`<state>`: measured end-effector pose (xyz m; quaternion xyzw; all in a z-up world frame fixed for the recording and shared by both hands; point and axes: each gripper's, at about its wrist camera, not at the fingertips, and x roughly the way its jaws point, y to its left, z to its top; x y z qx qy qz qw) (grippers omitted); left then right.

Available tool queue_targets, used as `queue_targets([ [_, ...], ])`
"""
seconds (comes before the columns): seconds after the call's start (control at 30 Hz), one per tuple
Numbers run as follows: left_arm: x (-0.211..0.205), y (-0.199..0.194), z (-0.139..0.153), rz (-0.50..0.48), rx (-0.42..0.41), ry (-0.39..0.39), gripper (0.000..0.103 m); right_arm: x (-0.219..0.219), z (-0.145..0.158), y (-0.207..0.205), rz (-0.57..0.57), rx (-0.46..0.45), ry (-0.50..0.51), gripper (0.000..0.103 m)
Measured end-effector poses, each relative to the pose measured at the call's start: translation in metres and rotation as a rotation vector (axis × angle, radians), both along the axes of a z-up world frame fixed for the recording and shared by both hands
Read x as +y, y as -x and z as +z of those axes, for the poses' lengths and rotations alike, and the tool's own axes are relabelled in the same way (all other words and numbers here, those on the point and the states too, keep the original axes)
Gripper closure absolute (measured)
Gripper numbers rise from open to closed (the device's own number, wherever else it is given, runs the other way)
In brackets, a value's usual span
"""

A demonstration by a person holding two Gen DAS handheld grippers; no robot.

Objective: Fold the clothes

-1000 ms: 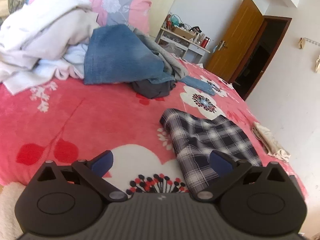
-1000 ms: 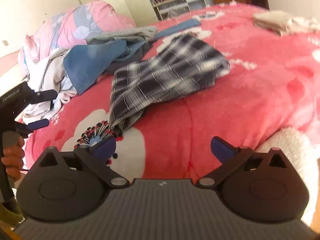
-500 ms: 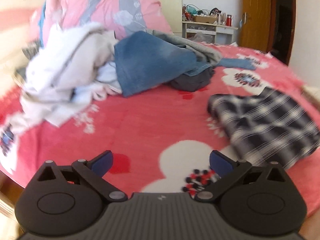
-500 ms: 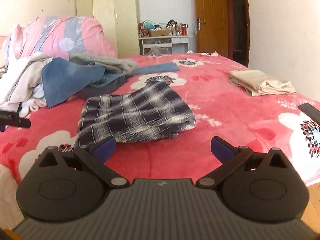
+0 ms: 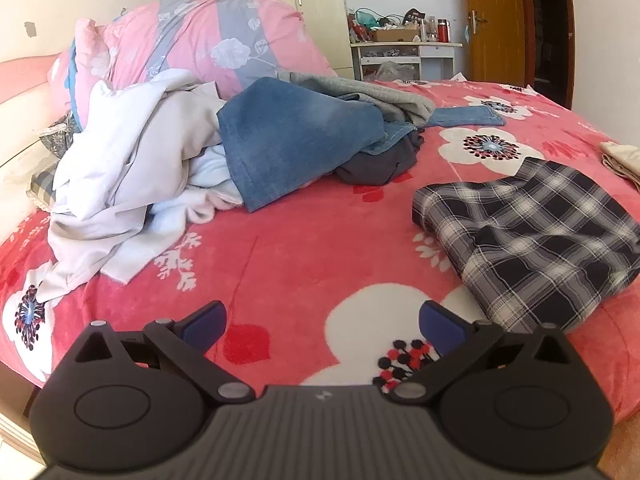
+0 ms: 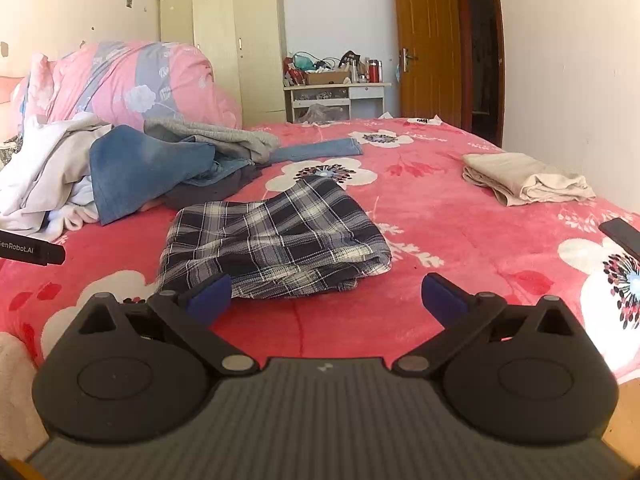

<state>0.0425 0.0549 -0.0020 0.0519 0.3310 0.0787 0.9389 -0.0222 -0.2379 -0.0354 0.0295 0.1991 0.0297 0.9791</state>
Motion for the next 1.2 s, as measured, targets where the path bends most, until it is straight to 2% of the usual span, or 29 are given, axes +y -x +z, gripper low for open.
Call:
queue_targets([
  [0.33, 0.000, 0.003, 0.001, 0.004, -0.020, 0.018, 0.000, -0.003, -0.002, 0.003, 0.023, -0.025, -0.019, 0.001],
  [0.5, 0.011, 0.011, 0.001, -0.020, -0.081, 0.153, 0.000, -0.011, -0.003, 0.008, 0.019, -0.060, -0.043, 0.001],
  [0.6, 0.014, 0.011, -0.001, -0.026, -0.065, 0.226, 0.000, -0.015, -0.002, 0.009, 0.016, -0.078, -0.038, 0.001],
  [0.67, 0.013, 0.011, -0.005, -0.042, -0.059, 0.248, 0.000, -0.014, -0.002, 0.007, 0.020, -0.080, -0.027, 0.001],
  [0.93, -0.001, 0.002, -0.026, -0.195, -0.078, 0.375, 0.000, 0.000, 0.002, -0.006, 0.057, -0.122, 0.014, 0.001],
  [1.0, -0.007, -0.007, -0.030, -0.218, -0.085, 0.386, 0.001, 0.000, 0.003, -0.011, 0.048, -0.146, 0.041, 0.001],
  [1.1, -0.020, -0.026, -0.033, -0.249, -0.113, 0.369, 0.006, -0.003, 0.007, -0.022, 0.038, -0.193, 0.098, 0.001],
  [1.2, -0.036, -0.047, -0.035, -0.275, -0.149, 0.333, 0.018, -0.004, 0.013, -0.042, 0.070, -0.243, 0.157, 0.003],
])
